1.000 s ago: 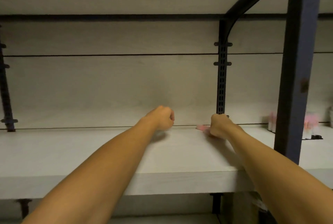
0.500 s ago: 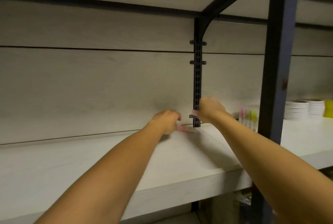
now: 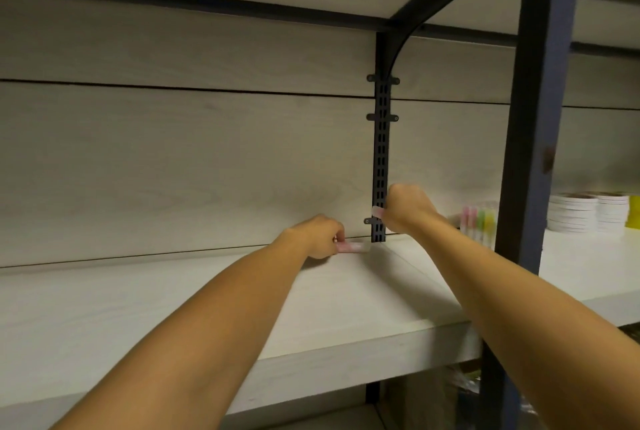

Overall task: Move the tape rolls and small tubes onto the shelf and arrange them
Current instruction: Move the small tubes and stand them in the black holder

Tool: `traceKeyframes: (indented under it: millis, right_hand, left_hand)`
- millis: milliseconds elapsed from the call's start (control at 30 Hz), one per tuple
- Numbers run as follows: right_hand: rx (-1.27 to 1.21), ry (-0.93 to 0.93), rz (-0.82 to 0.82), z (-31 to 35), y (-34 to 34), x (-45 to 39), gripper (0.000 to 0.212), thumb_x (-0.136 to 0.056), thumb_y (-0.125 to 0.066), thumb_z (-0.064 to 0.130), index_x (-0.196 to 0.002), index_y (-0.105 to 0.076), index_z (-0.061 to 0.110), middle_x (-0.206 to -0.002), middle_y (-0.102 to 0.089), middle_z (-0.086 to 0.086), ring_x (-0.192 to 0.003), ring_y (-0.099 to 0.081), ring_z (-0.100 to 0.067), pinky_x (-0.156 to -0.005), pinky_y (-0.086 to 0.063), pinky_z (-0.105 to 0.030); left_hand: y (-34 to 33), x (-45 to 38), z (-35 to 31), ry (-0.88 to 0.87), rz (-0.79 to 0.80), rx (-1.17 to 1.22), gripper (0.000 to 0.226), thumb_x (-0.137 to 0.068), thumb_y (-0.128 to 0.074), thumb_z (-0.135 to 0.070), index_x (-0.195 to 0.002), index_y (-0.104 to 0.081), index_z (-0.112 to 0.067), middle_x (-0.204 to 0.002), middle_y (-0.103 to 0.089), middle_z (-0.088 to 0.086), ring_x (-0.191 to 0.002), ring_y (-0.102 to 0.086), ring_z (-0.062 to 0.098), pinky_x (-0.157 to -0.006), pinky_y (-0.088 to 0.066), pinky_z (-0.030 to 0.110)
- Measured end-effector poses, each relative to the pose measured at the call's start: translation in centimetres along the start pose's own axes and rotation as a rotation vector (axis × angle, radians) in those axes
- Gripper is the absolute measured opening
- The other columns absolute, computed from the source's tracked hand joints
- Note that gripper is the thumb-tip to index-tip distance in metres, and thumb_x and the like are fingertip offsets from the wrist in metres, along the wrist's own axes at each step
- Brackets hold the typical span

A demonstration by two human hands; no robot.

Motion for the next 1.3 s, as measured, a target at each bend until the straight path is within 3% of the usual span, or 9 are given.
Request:
traceKeyframes:
  millis: [67,133,300,400,533,633,833,1100,1300]
  right_hand:
    - [-0.002,0.02,-0.004,0.4,-0.2,-0.2,0.026,-0.095,-0.061,0.032,-0.089,-0.058,0.007,-0.086,-0.057,-0.01,-0.082,-0.054,-0.03,-0.066,-0.046,-0.033]
    - [-0.007,0.031,-0.008,0.8,-0.5,-0.2,0.031,-0.095,-0.059,0.032,-0.078,-0.051,0.008,-0.083,-0.054,-0.01,-0.083,-0.055,-0.031,-0.062,-0.042,-0.032]
    - [-0.034,0.064,0.011,2.7,-1.2,0.3,0.04,-0.099,-0.054,0.031,-0.066,-0.041,0.013,-0.084,-0.051,-0.011,-0.078,-0.056,-0.031,-0.058,-0.042,-0.031]
    - [-0.053,0.097,0.045,4.0,-1.2,1.2,0.037,-0.1,-0.052,0.028,-0.067,-0.041,0.013,-0.086,-0.051,-0.012,-0.082,-0.054,-0.034,-0.066,-0.045,-0.034]
    - [-0.083,0.126,0.052,5.2,-0.4,3.3,0.038,-0.099,-0.052,0.025,-0.066,-0.041,0.011,-0.074,-0.05,-0.01,-0.076,-0.054,-0.033,-0.065,-0.043,-0.032]
    - [-0.089,0.139,0.047,5.8,0.5,5.2,0.04,-0.1,-0.051,0.031,-0.067,-0.042,0.01,-0.073,-0.05,-0.01,-0.072,-0.054,-0.031,-0.064,-0.043,-0.032]
    - [-0.103,0.134,0.044,6.0,1.8,9.2,0.034,-0.1,-0.048,0.031,-0.079,-0.055,0.005,-0.077,-0.055,-0.011,-0.077,-0.057,-0.033,-0.063,-0.045,-0.032]
    - [-0.032,0.113,0.009,6.0,4.5,15.9,0.02,-0.093,-0.05,0.021,-0.079,-0.056,0.009,-0.08,-0.057,-0.008,-0.067,-0.055,-0.025,-0.06,-0.048,-0.031]
    - [0.052,0.118,0.006,3.7,7.2,20.5,0.015,-0.093,-0.049,0.017,-0.099,-0.059,0.009,-0.086,-0.061,-0.008,-0.077,-0.06,-0.024,-0.074,-0.059,-0.039]
  left_hand:
    - [0.9,1.1,0.6,0.069,-0.022,0.114,0.05,-0.084,-0.064,-0.065,-0.107,-0.069,-0.021,-0.1,-0.065,0.0,-0.087,-0.057,0.02,-0.079,-0.048,0.032]
    - [2.2,2.1,1.3,0.135,-0.063,0.25,0.058,-0.071,-0.072,-0.07,-0.102,-0.072,-0.021,-0.095,-0.065,-0.004,-0.088,-0.061,0.019,-0.079,-0.05,0.032]
    - [5.1,3.8,3.8,0.264,-0.253,0.507,0.011,-0.082,-0.077,-0.016,-0.092,-0.073,-0.016,-0.084,-0.069,0.004,-0.078,-0.066,0.019,-0.078,-0.057,0.033]
    - [6.1,6.0,4.8,0.332,-0.359,0.618,0.012,-0.08,-0.077,-0.012,-0.081,-0.07,-0.022,-0.079,-0.069,0.001,-0.069,-0.065,0.017,-0.071,-0.06,0.031]
    - [6.7,9.6,5.4,0.418,-0.499,0.879,0.019,-0.078,-0.075,-0.003,-0.092,-0.07,-0.016,-0.09,-0.068,0.003,-0.074,-0.066,0.017,-0.061,-0.057,0.024]
    - [7.4,12.1,5.0,0.43,-0.583,0.986,0.019,-0.079,-0.072,0.0,-0.092,-0.069,-0.014,-0.093,-0.068,0.006,-0.076,-0.067,0.016,-0.065,-0.059,0.024]
    - [8.0,17.3,3.3,0.407,-0.613,0.977,0.017,-0.082,-0.071,-0.003,-0.09,-0.072,-0.018,-0.089,-0.07,0.005,-0.076,-0.065,0.021,-0.081,-0.059,0.04]
    - [7.3,24.6,0.3,0.364,-0.572,0.805,0.016,-0.088,-0.067,-0.014,-0.101,-0.075,-0.021,-0.087,-0.072,-0.001,-0.084,-0.07,0.02,-0.086,-0.058,0.032]
    - [7.5,27.2,-3.0,0.312,-0.556,0.798,0.016,-0.087,-0.068,-0.015,-0.099,-0.075,-0.021,-0.084,-0.072,-0.002,-0.085,-0.07,0.019,-0.089,-0.058,0.035]
Point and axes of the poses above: each hand's wrist, its own x-axis away from the middle knuckle, its own y-axis out of the back of the hand, z = x × y, the point moved 4 cm from there along -x, towards the middle knuckle
